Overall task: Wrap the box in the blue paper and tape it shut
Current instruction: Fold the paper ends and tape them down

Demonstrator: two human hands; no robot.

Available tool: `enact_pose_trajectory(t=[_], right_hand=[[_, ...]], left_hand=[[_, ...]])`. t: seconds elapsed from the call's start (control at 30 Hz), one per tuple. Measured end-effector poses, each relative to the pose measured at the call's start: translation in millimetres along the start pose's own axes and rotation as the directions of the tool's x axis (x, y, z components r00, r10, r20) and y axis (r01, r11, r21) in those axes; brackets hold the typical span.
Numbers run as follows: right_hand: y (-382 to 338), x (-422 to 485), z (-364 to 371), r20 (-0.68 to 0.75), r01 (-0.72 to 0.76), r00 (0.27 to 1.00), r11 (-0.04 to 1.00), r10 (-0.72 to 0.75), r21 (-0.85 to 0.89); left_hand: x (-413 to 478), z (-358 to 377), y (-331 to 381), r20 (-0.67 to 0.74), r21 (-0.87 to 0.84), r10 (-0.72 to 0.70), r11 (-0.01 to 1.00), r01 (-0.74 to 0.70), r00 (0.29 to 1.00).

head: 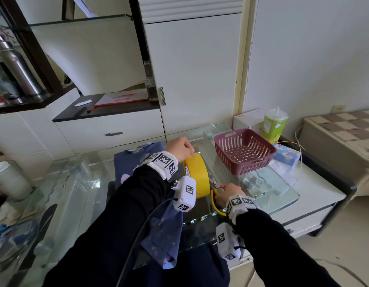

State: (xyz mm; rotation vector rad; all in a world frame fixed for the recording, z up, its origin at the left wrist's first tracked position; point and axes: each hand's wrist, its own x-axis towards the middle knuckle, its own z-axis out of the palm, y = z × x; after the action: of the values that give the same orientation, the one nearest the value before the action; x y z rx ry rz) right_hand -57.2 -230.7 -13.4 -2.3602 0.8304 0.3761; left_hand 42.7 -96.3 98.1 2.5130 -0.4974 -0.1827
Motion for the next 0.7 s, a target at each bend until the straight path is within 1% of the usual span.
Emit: enact_pose_trajectory(t=[0.13, 0.3, 0.37, 0.4, 0.47, 0.57, 0.63, 0.7], right_hand=[[-7, 1, 7, -0.053, 0.044, 0.998, 0.998, -0.046, -0.040], [-9, 3, -11, -0.097, 0.050, 0.994, 0.997, -0.056, -0.063], [-12, 4, -18, -0.135, 0.080, 0.987, 0.996, -0.085, -0.045], [-15, 6, -22, -0.165, 0.116, 0.979, 0.993, -0.117, -0.018], [-26, 9, -31, -0.258, 0.234, 0.943, 0.970, -0.208, 0.073], [-45, 8, -46, -0.383, 0.430, 0.863, 0.878, -0.330, 0.210], [-54, 5, -53, -0.406, 0.501, 0.833, 0.825, -0.376, 0.264], [-59, 2, -59, -0.365, 0.525, 0.833, 0.802, -0.415, 0.286]], left_hand=[[2, -4, -4, -0.014, -0.033, -0.008, 0.999, 0.008, 1.000], [4, -1, 2, -0.012, -0.051, -0.001, 0.999, 0.000, 1.000], [5, 2, 5, -0.007, -0.053, 0.002, 0.999, -0.002, 1.000], [6, 3, 6, -0.006, -0.057, 0.001, 0.998, -0.001, 1.000], [6, 4, 7, -0.011, -0.073, 0.001, 0.997, -0.002, 1.000], [6, 7, 6, -0.016, -0.095, -0.003, 0.996, 0.002, 1.000], [5, 10, 7, -0.016, -0.092, -0.003, 0.996, 0.002, 1.000], [4, 15, 8, -0.024, -0.089, -0.006, 0.996, 0.004, 1.000]])
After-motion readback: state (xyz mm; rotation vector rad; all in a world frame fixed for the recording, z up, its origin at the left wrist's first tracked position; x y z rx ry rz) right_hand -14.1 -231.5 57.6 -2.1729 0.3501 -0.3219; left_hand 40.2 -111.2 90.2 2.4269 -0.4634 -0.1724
